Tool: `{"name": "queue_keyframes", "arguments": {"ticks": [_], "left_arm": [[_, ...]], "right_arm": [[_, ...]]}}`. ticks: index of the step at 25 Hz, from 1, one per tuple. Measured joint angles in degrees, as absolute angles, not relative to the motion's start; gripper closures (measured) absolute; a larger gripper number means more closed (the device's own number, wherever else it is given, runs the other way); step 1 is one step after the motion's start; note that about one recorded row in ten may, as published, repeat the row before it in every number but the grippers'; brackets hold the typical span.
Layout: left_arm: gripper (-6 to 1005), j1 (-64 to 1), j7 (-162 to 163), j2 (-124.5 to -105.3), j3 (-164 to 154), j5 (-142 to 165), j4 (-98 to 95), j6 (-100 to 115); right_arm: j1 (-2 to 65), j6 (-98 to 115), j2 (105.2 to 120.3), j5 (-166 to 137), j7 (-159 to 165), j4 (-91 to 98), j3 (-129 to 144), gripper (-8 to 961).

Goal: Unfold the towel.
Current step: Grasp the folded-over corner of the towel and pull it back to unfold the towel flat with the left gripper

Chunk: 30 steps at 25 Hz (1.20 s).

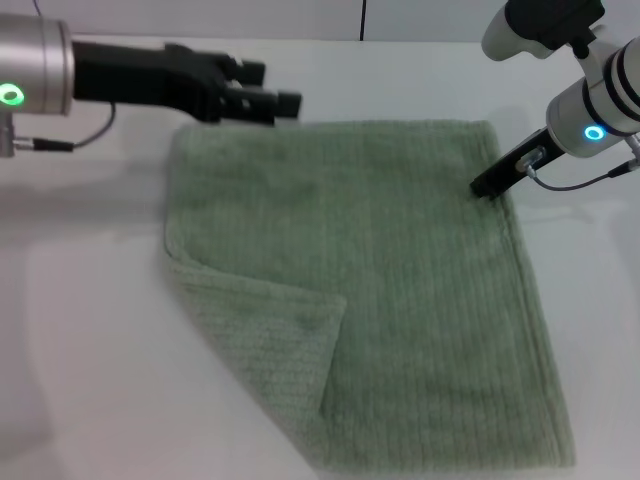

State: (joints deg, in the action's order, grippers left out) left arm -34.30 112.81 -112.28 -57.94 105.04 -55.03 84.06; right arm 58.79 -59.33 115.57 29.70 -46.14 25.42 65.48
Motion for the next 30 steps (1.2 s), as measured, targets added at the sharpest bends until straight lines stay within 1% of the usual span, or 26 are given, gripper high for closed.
{"name": "queue_keyframes", "arguments": {"ticks": [1, 4, 5, 6, 10, 30], "left_arm": [[190, -34.57, 112.54, -112.51, -57.95, 106.04, -55.04, 84.98], [190, -35.99, 110.85, -114.60, -58.02, 111.11, -55.02, 88.65], [190, -35.99, 110.85, -114.60, -58.02, 111.11, -55.02, 88.65], [190, -36.51, 109.34, -116.28, -58.08, 113.81, -55.04, 89.46], [190, -36.76, 106.67, -118.06, -59.49, 116.30, -54.73, 89.43], [189, -38.73, 105.64, -118.43, -72.64, 116.26, -48.93, 82.49]], "right_arm": [[58.83, -59.33, 115.56, 29.70, -46.15, 25.45, 65.47, 952], [58.90, -59.33, 115.48, 29.70, -46.22, 25.47, 65.47, 952], [58.90, -59.33, 115.48, 29.70, -46.22, 25.47, 65.47, 952], [58.92, -59.32, 115.45, 29.70, -46.22, 25.49, 65.47, 952], [59.02, -59.32, 115.42, 29.70, -46.48, 25.54, 65.47, 952], [59.41, -59.32, 115.45, 29.71, -47.00, 25.17, 65.47, 952]]}}
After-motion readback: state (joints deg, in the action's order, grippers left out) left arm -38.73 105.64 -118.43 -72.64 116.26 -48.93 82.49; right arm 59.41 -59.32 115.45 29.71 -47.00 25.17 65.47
